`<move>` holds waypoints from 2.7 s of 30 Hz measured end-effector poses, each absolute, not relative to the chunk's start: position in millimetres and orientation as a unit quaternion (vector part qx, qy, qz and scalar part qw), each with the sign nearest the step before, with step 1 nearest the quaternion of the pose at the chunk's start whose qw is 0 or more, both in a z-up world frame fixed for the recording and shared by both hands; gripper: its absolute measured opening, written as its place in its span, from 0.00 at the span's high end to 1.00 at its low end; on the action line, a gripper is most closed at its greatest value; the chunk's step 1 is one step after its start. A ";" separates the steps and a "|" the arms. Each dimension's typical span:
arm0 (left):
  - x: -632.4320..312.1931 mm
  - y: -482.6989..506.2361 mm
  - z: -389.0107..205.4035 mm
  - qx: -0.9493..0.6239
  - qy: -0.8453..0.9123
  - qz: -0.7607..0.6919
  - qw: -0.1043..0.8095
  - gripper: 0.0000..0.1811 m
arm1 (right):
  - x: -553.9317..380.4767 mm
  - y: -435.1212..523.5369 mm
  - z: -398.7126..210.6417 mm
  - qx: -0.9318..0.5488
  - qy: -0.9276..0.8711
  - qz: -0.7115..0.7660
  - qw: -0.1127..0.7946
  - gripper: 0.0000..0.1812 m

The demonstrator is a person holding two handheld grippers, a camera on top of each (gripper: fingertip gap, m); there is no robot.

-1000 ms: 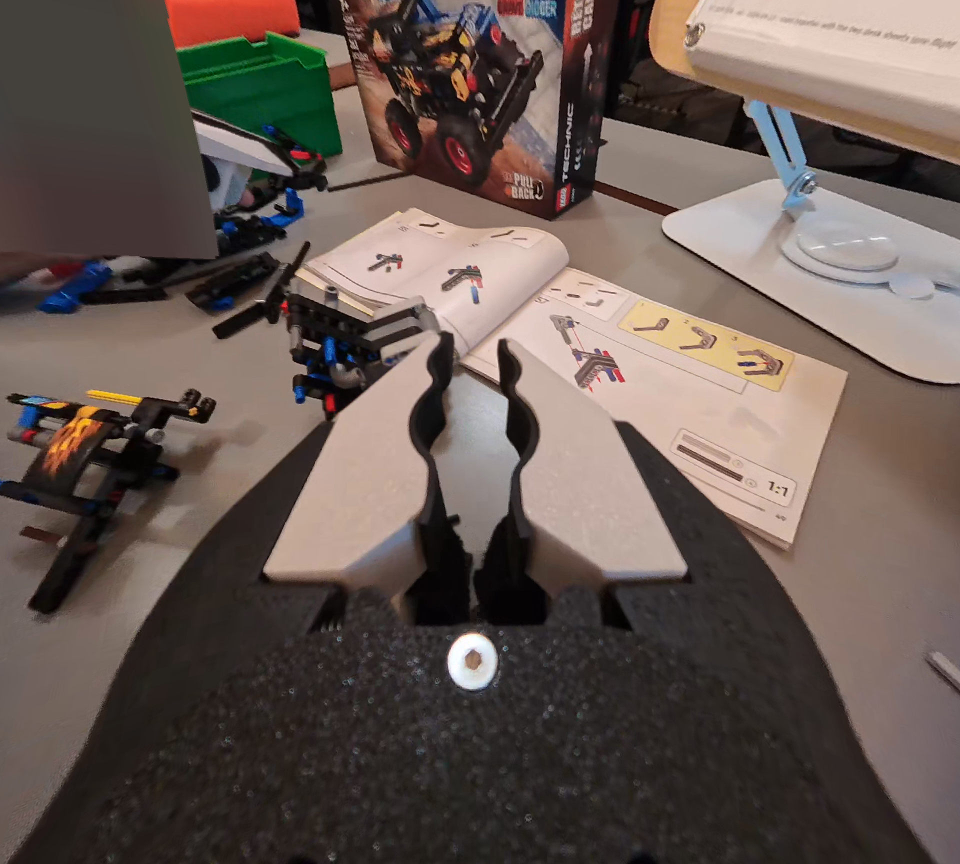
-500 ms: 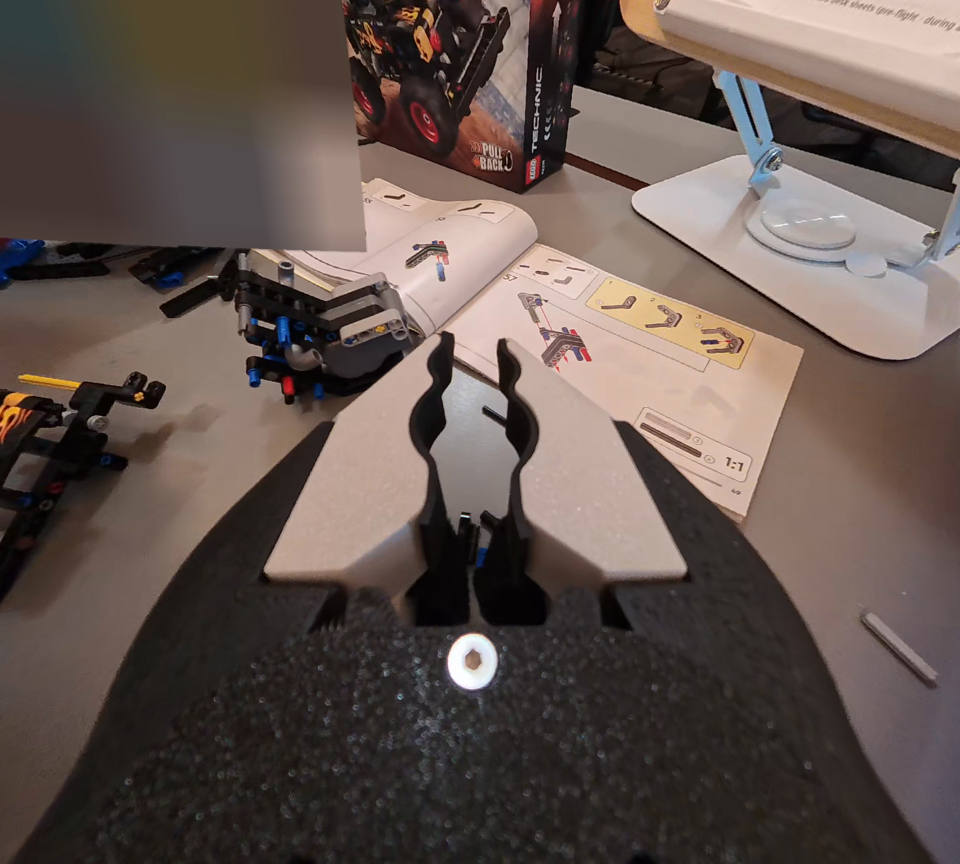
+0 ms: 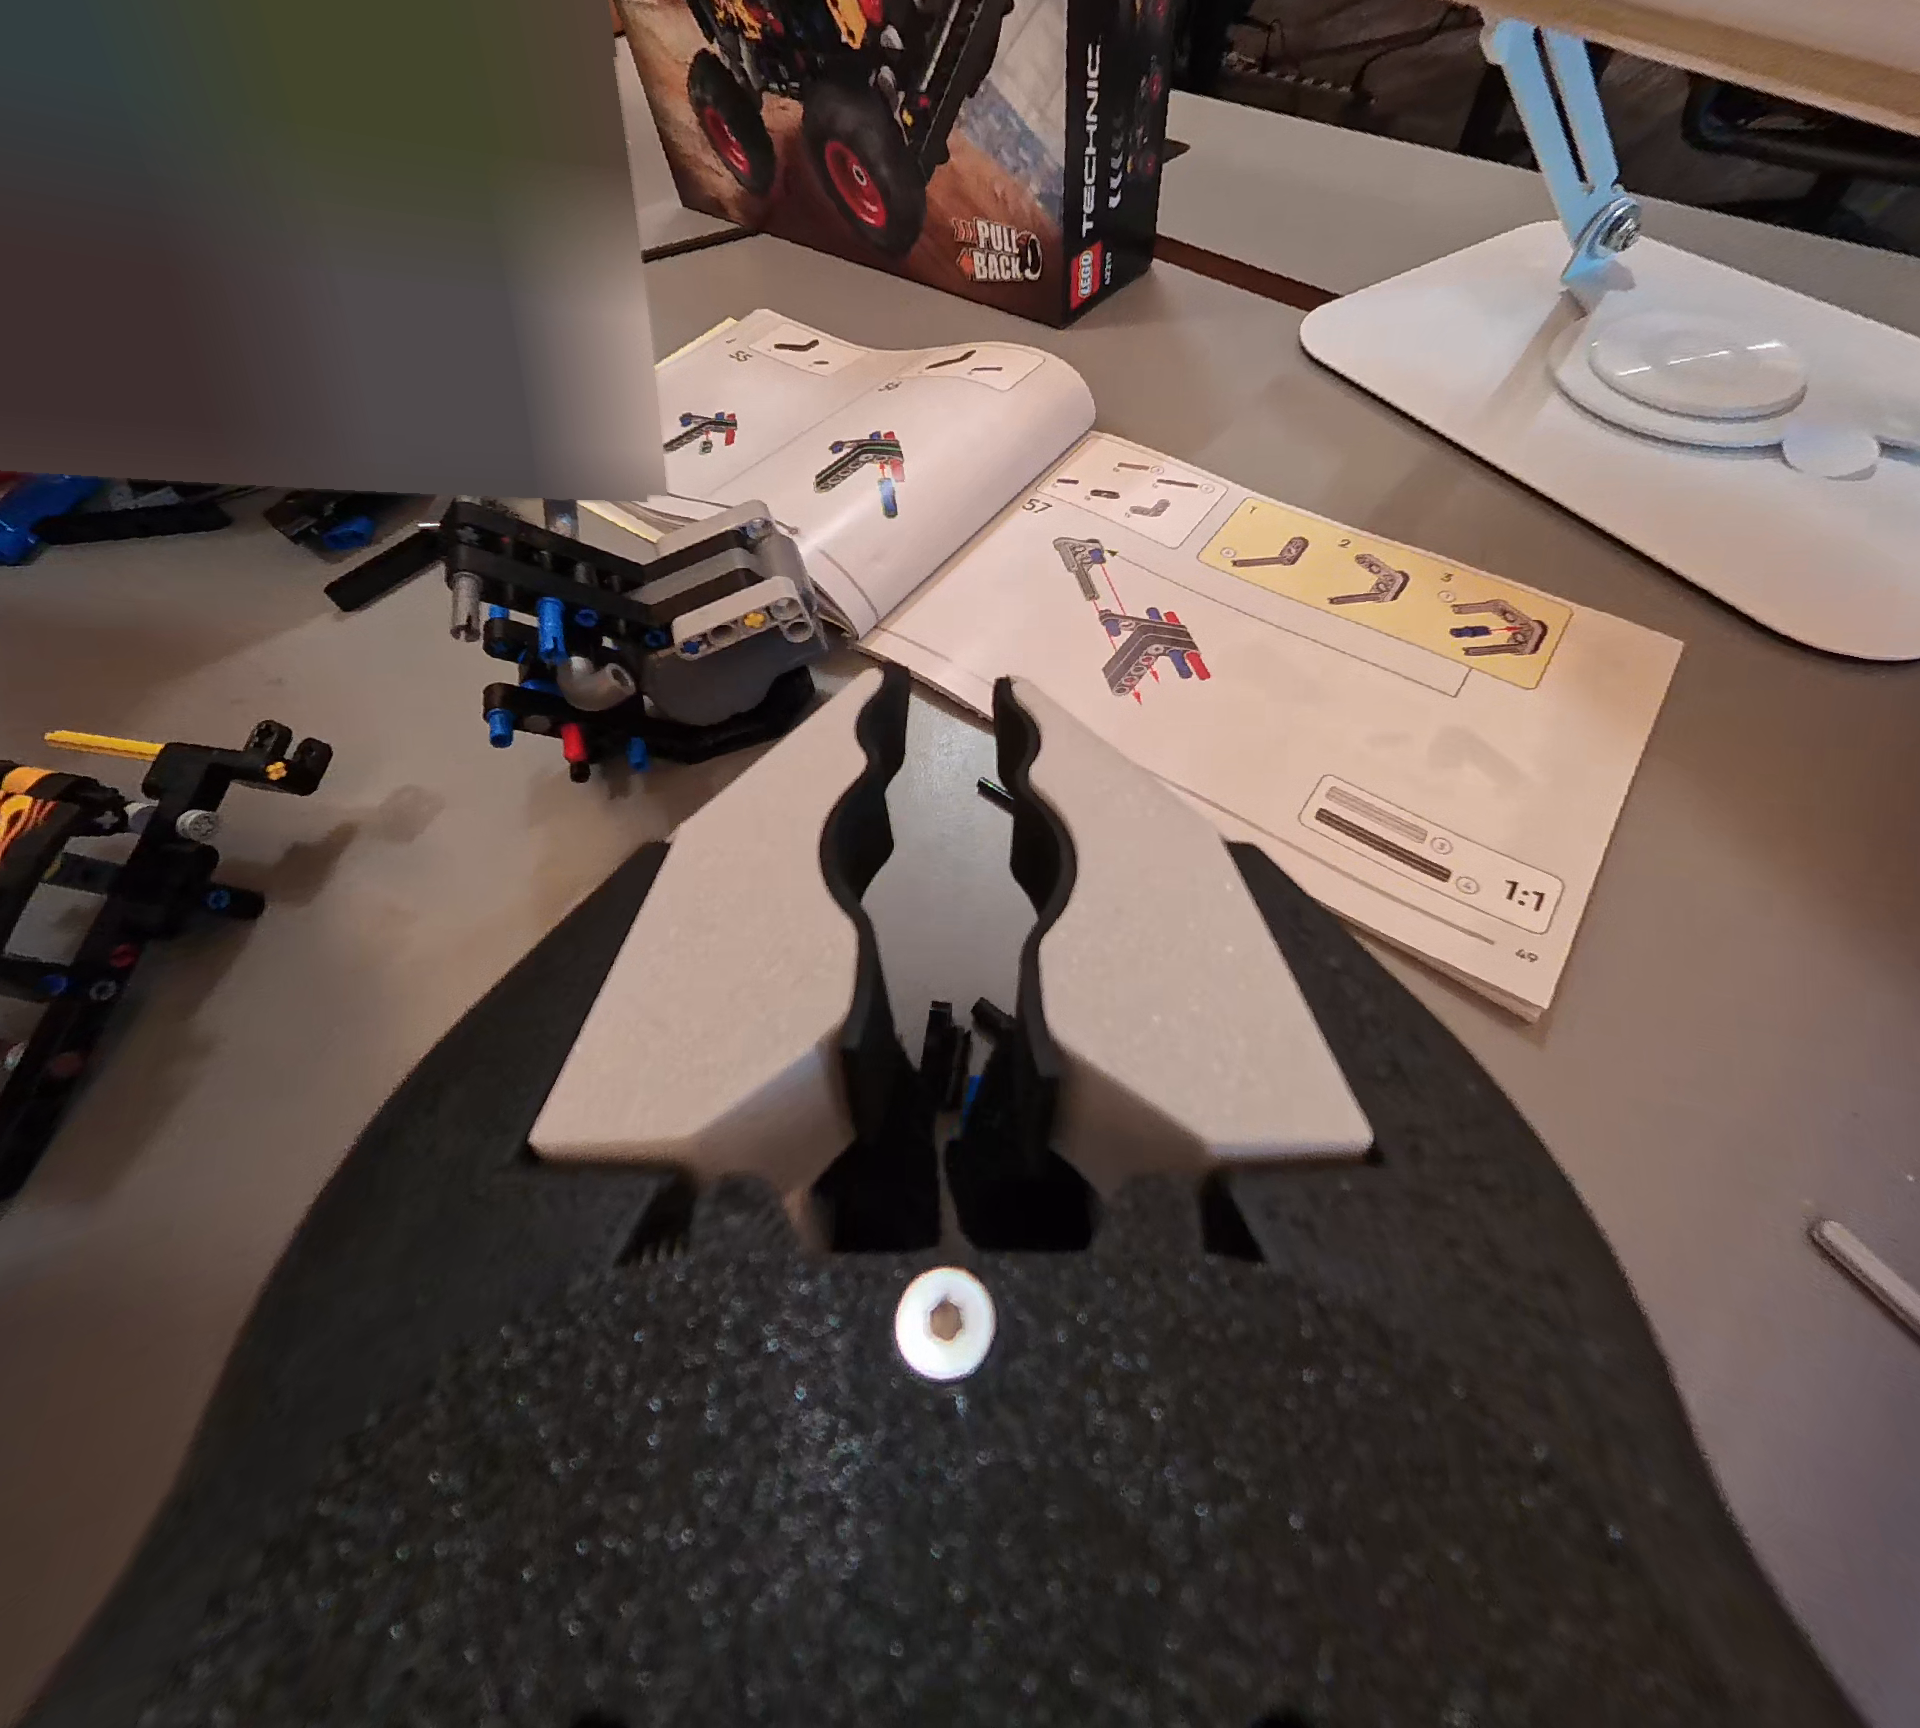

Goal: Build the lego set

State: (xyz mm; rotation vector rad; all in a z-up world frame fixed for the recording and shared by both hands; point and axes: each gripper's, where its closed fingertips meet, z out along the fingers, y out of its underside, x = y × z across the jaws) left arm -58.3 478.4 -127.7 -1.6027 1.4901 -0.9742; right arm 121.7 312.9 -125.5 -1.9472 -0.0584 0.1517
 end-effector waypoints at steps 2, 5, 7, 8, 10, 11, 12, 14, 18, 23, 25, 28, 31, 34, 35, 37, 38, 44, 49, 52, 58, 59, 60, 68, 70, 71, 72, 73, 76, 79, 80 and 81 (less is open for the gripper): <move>-58.3 478.6 -128.0 -0.623 0.579 -0.379 0.365 0.96 | 121.3 312.9 -126.3 -0.827 -0.027 0.064 0.558 0.91; -58.3 478.6 -127.7 -0.624 0.578 -0.381 0.364 0.96 | 121.2 313.0 -127.8 -0.828 -0.028 0.063 0.556 0.91; -58.4 478.7 -127.7 -0.624 0.578 -0.380 0.364 0.96 | 120.7 313.1 -128.5 -0.829 -0.028 0.065 0.555 0.91; -58.4 478.6 -127.4 -0.623 0.578 -0.380 0.365 0.96 | 120.5 313.1 -129.0 -0.829 -0.028 0.065 0.555 0.91; -58.4 477.6 -127.4 -0.623 0.580 -0.380 0.363 0.96 | 120.1 313.1 -129.2 -0.829 -0.029 0.065 0.554 0.91; -58.4 477.7 -127.0 -0.622 0.579 -0.380 0.365 0.97 | 119.8 313.0 -129.2 -0.829 -0.030 0.065 0.554 0.91; -58.3 477.8 -126.6 -0.621 0.579 -0.380 0.366 0.97 | 119.7 313.0 -129.2 -0.829 -0.030 0.065 0.554 0.91; -58.5 477.6 -127.2 -0.621 0.583 -0.376 0.365 0.96 | 120.0 312.8 -128.9 -0.829 -0.031 0.062 0.554 0.92; -59.3 471.5 -122.7 -0.615 0.592 -0.377 0.360 0.97 | 117.8 312.4 -125.5 -0.827 -0.032 0.066 0.557 0.91; -60.7 447.3 -119.0 -0.602 0.614 -0.394 0.324 0.97 | 111.5 311.3 -116.6 -0.822 -0.051 0.044 0.566 0.92; -60.3 436.9 -120.5 -0.592 0.627 -0.396 0.316 0.97 | 107.2 310.6 -112.2 -0.818 -0.058 0.041 0.571 0.92; -62.0 430.8 -125.6 -0.587 0.650 -0.366 0.315 0.96 | 98.2 309.5 -104.7 -0.809 -0.064 0.052 0.582 0.92; -65.8 436.8 -114.5 -0.588 0.647 -0.339 0.347 0.97 | 91.2 309.4 -102.3 -0.805 -0.072 0.054 0.587 0.92; -84.3 417.1 -110.1 -0.634 0.622 -0.368 0.274 0.97 | 90.7 311.7 -109.9 -0.807 -0.082 0.038 0.584 0.93; -94.8 407.0 -111.1 -0.647 0.617 -0.370 0.253 0.97 | 90.6 312.2 -113.9 -0.811 -0.085 0.037 0.578 0.93; -119.1 387.8 -118.8 -0.666 0.613 -0.352 0.237 0.97 | 90.0 312.4 -117.2 -0.815 -0.087 0.038 0.572 0.93; -130.4 376.8 -125.0 -0.669 0.618 -0.340 0.232 0.97 | 88.7 311.9 -115.8 -0.814 -0.090 0.037 0.573 0.93; -149.6 329.7 -161.3 -0.657 0.624 -0.312 0.285 0.97 | 78.0 307.8 -100.6 -0.801 -0.110 0.030 0.588 0.93; -148.0 320.0 -179.0 -0.666 0.626 -0.294 0.280 0.97 | 66.1 306.9 -103.4 -0.801 -0.122 0.041 0.585 0.93; -148.1 316.6 -186.1 -0.665 0.635 -0.279 0.276 0.97 | 62.8 307.1 -107.6 -0.804 -0.129 0.043 0.579 0.93; -149.1 315.2 -186.9 -0.662 0.640 -0.268 0.284 0.96 | 66.5 306.8 -106.8 -0.805 -0.121 0.050 0.579 0.93; -149.0 315.4 -186.8 -0.664 0.638 -0.269 0.284 0.96 | 67.4 306.5 -105.5 -0.804 -0.119 0.051 0.580 0.93; -149.0 314.9 -186.7 -0.665 0.636 -0.272 0.282 0.96 | 67.8 306.3 -104.1 -0.803 -0.117 0.052 0.582 0.93; -156.9 302.6 -162.0 -0.653 0.632 -0.328 0.257 0.84 | 66.7 305.0 -99.2 -0.800 -0.121 0.050 0.586 0.93; -162.3 305.5 -138.9 -0.635 0.645 -0.337 0.259 0.83 | 66.3 304.9 -99.5 -0.800 -0.123 0.049 0.585 0.93; -165.1 316.1 -125.5 -0.628 0.652 -0.326 0.272 0.83 | 65.9 304.8 -99.4 -0.800 -0.123 0.050 0.585 0.93; -168.2 331.9 -111.6 -0.621 0.661 -0.305 0.292 0.83 | 65.5 304.7 -99.0 -0.800 -0.124 0.051 0.586 0.93; -171.8 350.3 -99.3 -0.613 0.673 -0.276 0.308 0.83 | 64.9 304.6 -99.0 -0.799 -0.124 0.053 0.585 0.93; -178.4 418.0 -78.6 -0.596 0.713 -0.163 0.330 0.84 | 64.6 304.8 -100.0 -0.800 -0.124 0.056 0.584 0.93; -167.2 485.9 -76.8 -0.600 0.738 -0.076 0.299 0.86 | 66.9 305.6 -102.7 -0.803 -0.122 0.054 0.581 0.93; -160.9 506.9 -79.1 -0.601 0.746 -0.047 0.282 0.86 | 67.9 306.0 -103.7 -0.804 -0.120 0.054 0.580 0.93; -155.6 527.7 -83.5 -0.603 0.754 -0.014 0.260 0.86 | 68.9 306.2 -104.8 -0.805 -0.119 0.055 0.579 0.93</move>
